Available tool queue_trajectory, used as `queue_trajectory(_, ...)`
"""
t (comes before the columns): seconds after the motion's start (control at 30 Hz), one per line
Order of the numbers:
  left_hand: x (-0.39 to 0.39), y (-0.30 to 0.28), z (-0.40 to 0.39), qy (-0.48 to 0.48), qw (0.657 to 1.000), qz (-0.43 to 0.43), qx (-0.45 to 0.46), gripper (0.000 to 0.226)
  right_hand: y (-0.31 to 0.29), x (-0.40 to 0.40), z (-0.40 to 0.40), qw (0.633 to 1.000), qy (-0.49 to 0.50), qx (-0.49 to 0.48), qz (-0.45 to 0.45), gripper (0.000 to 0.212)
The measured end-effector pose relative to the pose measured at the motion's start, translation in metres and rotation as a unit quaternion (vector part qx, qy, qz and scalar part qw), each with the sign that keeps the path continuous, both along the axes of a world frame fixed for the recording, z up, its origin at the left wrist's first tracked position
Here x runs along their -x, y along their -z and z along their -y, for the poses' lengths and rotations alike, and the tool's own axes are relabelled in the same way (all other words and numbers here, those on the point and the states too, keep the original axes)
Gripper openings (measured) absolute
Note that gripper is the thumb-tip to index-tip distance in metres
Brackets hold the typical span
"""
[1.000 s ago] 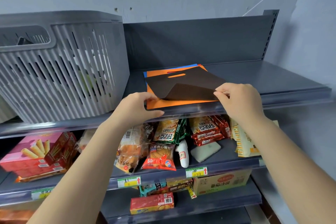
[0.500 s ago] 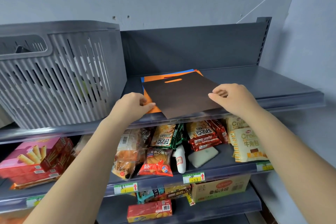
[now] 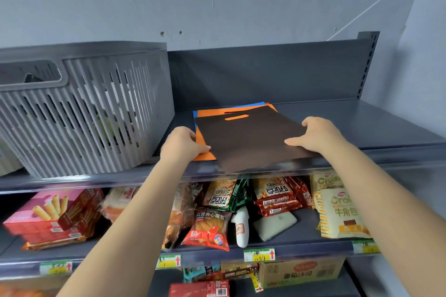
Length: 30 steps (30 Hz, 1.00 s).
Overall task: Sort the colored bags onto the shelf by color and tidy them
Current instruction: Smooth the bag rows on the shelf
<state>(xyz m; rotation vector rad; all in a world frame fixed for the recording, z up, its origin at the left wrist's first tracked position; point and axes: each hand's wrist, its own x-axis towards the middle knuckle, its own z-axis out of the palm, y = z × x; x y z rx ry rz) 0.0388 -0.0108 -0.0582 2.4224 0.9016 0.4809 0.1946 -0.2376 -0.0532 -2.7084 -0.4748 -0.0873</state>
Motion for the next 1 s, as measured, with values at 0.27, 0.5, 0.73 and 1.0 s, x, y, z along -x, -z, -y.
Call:
queue_trajectory(0.27,0.004,-0.004,-0.003,-0.038,0.998,-0.01,-0.045,0.009,-0.004,-0.012,0.004,0.993,0.008,-0.12,0.021,0.042)
queue_trajectory(0.5,0.018,0.003,0.005,-0.057,0.98,0.09,-0.171,0.009,0.0,0.004,0.013,0.967,-0.034,-0.247,0.043,0.02)
queue_trajectory(0.73,0.047,0.011,0.002,-0.015,0.941,0.333,-0.062,0.021,0.024,0.037,0.029,0.856,0.0,-0.516,-0.035,0.031)
queue_trajectory(1.0,0.069,0.026,0.007,0.01,0.854,0.483,0.192,0.025,0.061,0.107,0.058,0.662,0.081,-0.734,-0.128,0.025)
